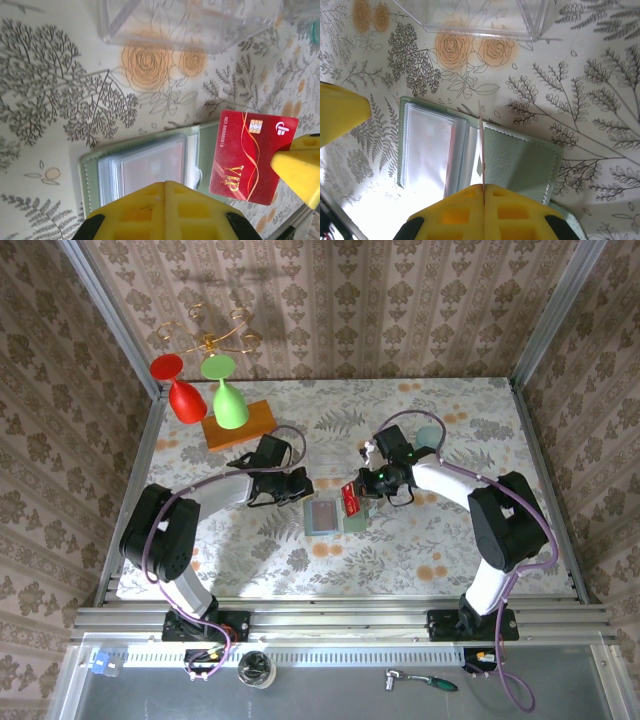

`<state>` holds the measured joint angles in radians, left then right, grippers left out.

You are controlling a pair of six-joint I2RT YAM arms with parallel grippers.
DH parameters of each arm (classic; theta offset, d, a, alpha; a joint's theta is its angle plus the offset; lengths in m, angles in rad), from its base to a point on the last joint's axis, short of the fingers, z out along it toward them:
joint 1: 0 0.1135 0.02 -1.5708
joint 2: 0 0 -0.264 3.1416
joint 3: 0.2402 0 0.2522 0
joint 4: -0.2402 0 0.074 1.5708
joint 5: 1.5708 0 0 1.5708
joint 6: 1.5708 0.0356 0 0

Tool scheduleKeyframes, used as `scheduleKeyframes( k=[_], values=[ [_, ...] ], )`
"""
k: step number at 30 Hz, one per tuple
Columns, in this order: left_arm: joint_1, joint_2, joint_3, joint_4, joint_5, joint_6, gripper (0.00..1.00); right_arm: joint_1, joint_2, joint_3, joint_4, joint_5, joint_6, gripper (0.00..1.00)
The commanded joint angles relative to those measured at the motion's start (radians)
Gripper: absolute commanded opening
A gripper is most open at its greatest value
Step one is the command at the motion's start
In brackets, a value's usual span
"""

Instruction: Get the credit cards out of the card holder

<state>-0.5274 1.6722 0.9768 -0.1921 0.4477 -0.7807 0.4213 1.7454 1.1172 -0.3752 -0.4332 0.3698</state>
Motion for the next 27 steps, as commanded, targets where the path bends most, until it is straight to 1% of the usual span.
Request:
scheduleKeyframes(
  k=[1, 5, 9, 12, 16, 17, 20, 23, 27],
  values=[
    [0.015, -0.005, 0.032, 0.066, -0.004, 0.028, 0.03, -0.005, 0.015, 0.077, -0.054, 0.039, -0.142, 0.02],
    [0.018, -0.019, 0.036, 0.062, -0.004, 0.029, 0.03, -0.006, 0.029, 0.135, -0.121, 0.059, -0.265, 0.02],
    [0.034, -0.044, 0.036, 0.02, -0.013, 0.038, 0.03, -0.004, 0.022, 0.162, -0.128, 0.052, -0.377, 0.0],
    [0.054, -0.063, 0.017, 0.019, -0.016, 0.026, 0.03, 0.009, 0.036, 0.207, -0.156, 0.042, -0.52, 0.01],
    [0.064, -0.081, -0.004, 0.023, -0.023, 0.002, 0.03, 0.032, 0.09, 0.321, -0.277, 0.079, -0.715, 0.0],
    [0.079, -0.086, -0.008, 0.022, -0.025, -0.003, 0.03, 0.041, 0.103, 0.352, -0.3, 0.098, -0.773, 0.0],
    [0.093, -0.109, -0.027, 0.016, -0.049, -0.017, 0.03, 0.059, 0.134, 0.418, -0.339, 0.135, -0.905, 0.0],
    [0.093, -0.125, -0.04, 0.01, -0.068, -0.034, 0.04, 0.069, 0.185, 0.514, -0.396, 0.165, -1.005, 0.0],
    [0.097, -0.13, -0.036, -0.018, -0.083, -0.036, 0.04, 0.071, 0.282, 0.691, -0.503, 0.171, -1.073, 0.0]
  ],
)
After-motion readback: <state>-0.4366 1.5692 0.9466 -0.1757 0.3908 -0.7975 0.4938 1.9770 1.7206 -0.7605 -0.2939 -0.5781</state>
